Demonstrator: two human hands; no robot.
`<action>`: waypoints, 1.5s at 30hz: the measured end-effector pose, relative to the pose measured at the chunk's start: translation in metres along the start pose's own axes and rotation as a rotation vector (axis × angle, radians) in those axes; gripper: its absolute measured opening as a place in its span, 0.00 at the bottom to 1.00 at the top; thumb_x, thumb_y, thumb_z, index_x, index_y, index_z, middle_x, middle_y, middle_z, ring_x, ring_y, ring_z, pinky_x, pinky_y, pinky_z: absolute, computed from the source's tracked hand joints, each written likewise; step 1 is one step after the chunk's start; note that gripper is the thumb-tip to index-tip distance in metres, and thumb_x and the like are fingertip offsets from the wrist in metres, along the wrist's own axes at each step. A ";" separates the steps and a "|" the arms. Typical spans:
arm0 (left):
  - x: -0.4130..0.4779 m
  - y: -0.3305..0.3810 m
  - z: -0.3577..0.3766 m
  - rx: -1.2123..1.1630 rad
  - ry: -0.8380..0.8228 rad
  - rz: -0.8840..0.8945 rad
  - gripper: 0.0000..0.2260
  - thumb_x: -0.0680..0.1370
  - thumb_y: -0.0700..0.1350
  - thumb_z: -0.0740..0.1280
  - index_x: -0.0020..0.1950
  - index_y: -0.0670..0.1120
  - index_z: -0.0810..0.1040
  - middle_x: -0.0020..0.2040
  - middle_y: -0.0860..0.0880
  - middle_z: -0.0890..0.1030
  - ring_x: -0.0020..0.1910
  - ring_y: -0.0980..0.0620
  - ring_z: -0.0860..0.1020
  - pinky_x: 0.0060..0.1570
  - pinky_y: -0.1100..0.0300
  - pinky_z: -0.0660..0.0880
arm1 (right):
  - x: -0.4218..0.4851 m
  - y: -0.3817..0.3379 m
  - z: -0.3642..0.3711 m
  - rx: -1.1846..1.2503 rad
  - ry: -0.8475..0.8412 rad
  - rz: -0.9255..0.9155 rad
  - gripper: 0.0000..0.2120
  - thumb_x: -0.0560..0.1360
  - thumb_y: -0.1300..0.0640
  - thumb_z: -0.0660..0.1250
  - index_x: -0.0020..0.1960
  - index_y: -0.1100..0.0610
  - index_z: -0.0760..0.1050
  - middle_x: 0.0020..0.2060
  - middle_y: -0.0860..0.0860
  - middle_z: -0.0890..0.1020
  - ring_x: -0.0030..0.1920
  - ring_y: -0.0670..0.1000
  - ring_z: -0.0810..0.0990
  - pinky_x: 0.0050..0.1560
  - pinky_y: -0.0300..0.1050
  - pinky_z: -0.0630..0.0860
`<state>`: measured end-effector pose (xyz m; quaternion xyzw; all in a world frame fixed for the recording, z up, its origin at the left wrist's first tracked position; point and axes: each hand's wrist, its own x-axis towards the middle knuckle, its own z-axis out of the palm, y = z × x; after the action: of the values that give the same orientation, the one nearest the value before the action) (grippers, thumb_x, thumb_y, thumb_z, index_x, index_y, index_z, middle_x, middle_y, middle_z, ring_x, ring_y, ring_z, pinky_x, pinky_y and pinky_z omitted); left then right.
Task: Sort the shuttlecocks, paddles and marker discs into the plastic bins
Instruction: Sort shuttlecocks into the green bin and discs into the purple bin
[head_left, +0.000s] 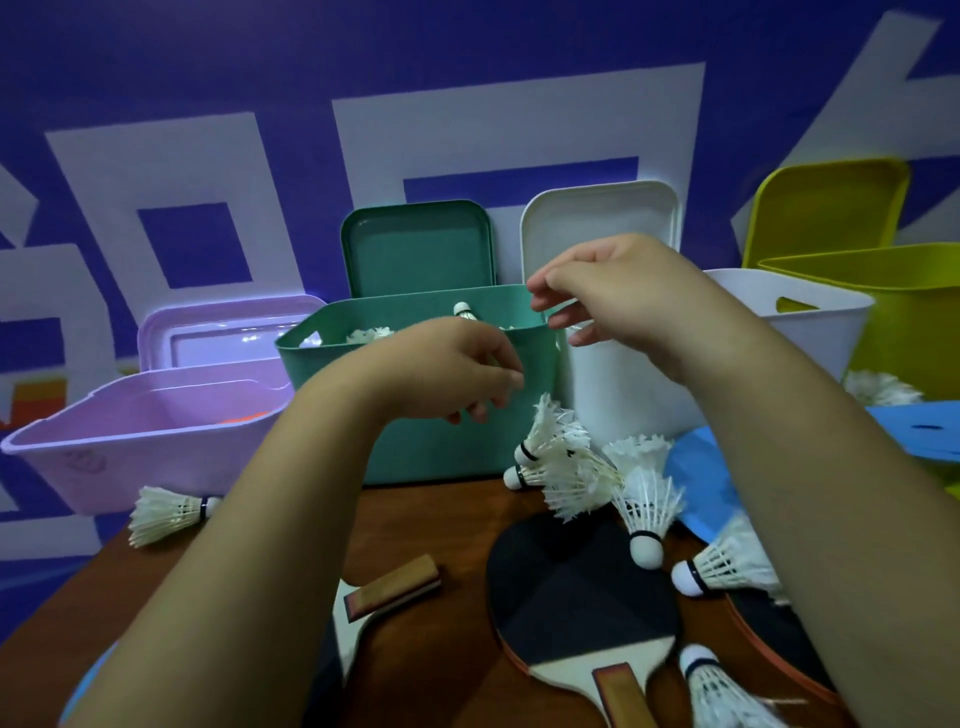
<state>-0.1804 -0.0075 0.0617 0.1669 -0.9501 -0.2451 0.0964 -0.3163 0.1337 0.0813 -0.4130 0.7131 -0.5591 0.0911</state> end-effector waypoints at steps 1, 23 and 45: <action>0.003 0.000 0.006 0.025 -0.048 0.016 0.06 0.82 0.49 0.69 0.58 0.53 0.81 0.46 0.53 0.87 0.42 0.55 0.86 0.48 0.49 0.85 | -0.004 0.002 -0.002 -0.010 -0.014 0.002 0.10 0.81 0.58 0.66 0.50 0.55 0.87 0.45 0.51 0.89 0.43 0.51 0.85 0.45 0.49 0.81; 0.009 0.044 0.102 0.193 -0.125 0.252 0.14 0.76 0.58 0.75 0.58 0.56 0.78 0.49 0.55 0.82 0.45 0.54 0.81 0.42 0.55 0.78 | -0.220 0.094 -0.068 -0.292 -0.314 0.003 0.16 0.76 0.42 0.75 0.63 0.37 0.80 0.53 0.36 0.83 0.44 0.43 0.80 0.48 0.41 0.77; 0.024 0.025 0.122 0.100 0.205 0.234 0.03 0.78 0.49 0.75 0.48 0.51 0.83 0.45 0.53 0.80 0.45 0.54 0.78 0.40 0.62 0.73 | -0.189 0.098 -0.049 -0.296 0.139 -0.052 0.04 0.80 0.52 0.72 0.47 0.47 0.84 0.37 0.39 0.83 0.33 0.41 0.81 0.39 0.37 0.74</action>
<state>-0.2421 0.0569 -0.0287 0.0836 -0.9593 -0.1664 0.2121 -0.2711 0.3032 -0.0491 -0.4005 0.7813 -0.4775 -0.0347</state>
